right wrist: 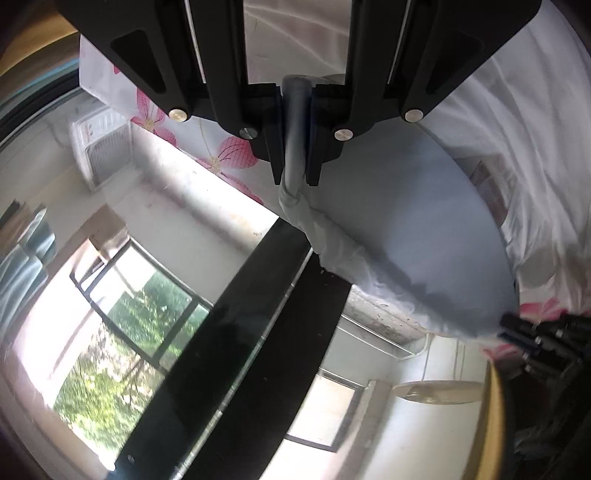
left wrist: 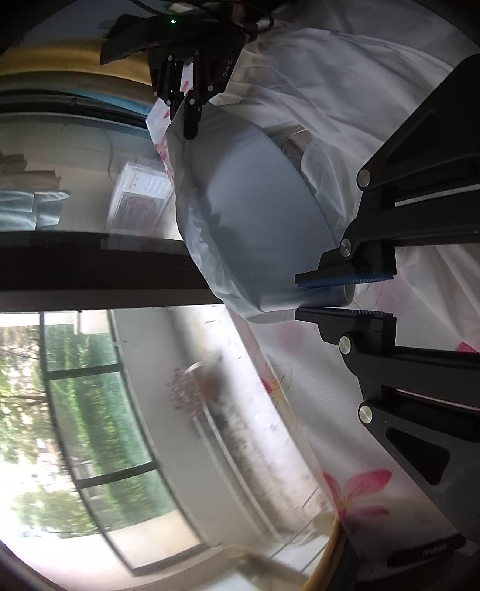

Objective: Fold large clothes

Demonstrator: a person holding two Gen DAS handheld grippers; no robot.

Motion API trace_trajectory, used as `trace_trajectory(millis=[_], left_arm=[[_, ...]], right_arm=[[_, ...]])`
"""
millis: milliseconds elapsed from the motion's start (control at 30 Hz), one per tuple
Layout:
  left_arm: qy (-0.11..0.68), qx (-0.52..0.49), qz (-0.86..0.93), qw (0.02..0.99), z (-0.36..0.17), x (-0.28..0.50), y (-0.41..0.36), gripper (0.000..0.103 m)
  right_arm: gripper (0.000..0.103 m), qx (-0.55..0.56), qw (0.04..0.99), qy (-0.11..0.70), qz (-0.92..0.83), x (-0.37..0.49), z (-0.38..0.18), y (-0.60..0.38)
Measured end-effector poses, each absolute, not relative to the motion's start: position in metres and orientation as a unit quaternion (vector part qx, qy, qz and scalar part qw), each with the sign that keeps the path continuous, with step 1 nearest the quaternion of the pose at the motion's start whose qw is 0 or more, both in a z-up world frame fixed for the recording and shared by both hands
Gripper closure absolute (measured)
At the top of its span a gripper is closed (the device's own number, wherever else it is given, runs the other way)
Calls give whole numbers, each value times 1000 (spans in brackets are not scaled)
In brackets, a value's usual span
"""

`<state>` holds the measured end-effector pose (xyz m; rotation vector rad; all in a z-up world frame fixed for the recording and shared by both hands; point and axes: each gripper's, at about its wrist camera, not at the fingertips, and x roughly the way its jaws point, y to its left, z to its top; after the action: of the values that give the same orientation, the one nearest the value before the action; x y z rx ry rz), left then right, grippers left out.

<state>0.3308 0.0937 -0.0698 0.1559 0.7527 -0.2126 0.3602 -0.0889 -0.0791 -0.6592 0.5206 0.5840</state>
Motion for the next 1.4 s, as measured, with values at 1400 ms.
trace_trajectory(millis=[1400], left_arm=[[348, 138, -139, 917, -74, 165, 54, 90]], right_arm=[[83, -311, 860, 268, 304, 237, -101, -145]])
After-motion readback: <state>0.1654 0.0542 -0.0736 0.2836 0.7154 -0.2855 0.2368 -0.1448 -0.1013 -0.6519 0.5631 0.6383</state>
